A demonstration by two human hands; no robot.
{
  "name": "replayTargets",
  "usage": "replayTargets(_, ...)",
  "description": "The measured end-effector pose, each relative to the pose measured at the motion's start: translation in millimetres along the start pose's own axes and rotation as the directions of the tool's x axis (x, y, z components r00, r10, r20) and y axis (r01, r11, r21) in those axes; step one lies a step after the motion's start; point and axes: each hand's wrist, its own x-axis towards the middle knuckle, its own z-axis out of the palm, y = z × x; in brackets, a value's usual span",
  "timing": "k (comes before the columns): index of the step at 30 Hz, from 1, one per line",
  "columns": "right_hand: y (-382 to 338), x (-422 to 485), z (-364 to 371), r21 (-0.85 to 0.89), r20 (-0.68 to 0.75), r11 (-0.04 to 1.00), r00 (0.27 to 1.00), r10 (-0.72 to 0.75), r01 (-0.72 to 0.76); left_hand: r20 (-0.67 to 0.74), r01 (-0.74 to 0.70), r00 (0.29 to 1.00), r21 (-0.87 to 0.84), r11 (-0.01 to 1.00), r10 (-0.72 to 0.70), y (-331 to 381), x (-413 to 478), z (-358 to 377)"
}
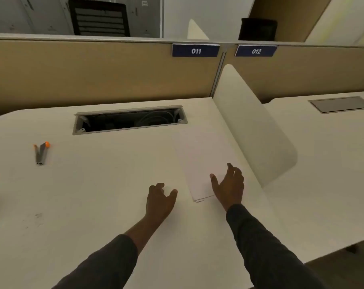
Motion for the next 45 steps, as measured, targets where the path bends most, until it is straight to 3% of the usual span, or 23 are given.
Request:
replayTargets(5, 30, 32, -10, -0.041, 0.112, 0.977, 0.971, 0.211, -0.208, 0.055, 0.122, 0.992, -0.142, 0.982, -0.115, 34, 8, 36)
replayTargets(15, 41, 67, -12, -0.172, 0.083, 0.957, 0.965, 0.250, -0.233, 0.052, 0.347, 0.936, -0.314, 0.884, -0.349, 73, 24, 77)
replayTargets(24, 36, 69, -8, 0.076, 0.207, 0.961, 0.947, 0.246, -0.267, 0.088, 0.400, 0.910, -0.445, 0.801, -0.405, 71, 33, 80)
replayTargets(27, 36, 65, -9, 0.151, 0.250, 0.950, 0.940, 0.232, -0.274, 0.097, 0.400, 0.909, -0.474, 0.784, -0.405, 68, 37, 77)
replayTargets(33, 36, 48, -16, 0.265, 0.291, 0.924, 0.937, 0.195, -0.274, 0.124, 0.418, 0.907, -0.378, 0.826, -0.403, 57, 38, 68)
replayTargets(37, 30, 28, -24, 0.510, 0.338, 0.789, 0.923, 0.182, -0.342, 0.120, 0.331, 0.944, -0.303, 0.894, -0.308, 39, 31, 61)
replayTargets(40, 32, 13, -29, 0.581, 0.403, 0.704, 0.896, 0.188, -0.409, 0.111, 0.243, 0.969, -0.250, 0.937, -0.222, 26, 20, 47)
replayTargets(45, 35, -17, -34, 0.531, 0.488, 0.778, 0.872, 0.043, -0.335, 0.152, 0.146, 0.981, -0.182, 0.972, -0.118, -3, -4, 8)
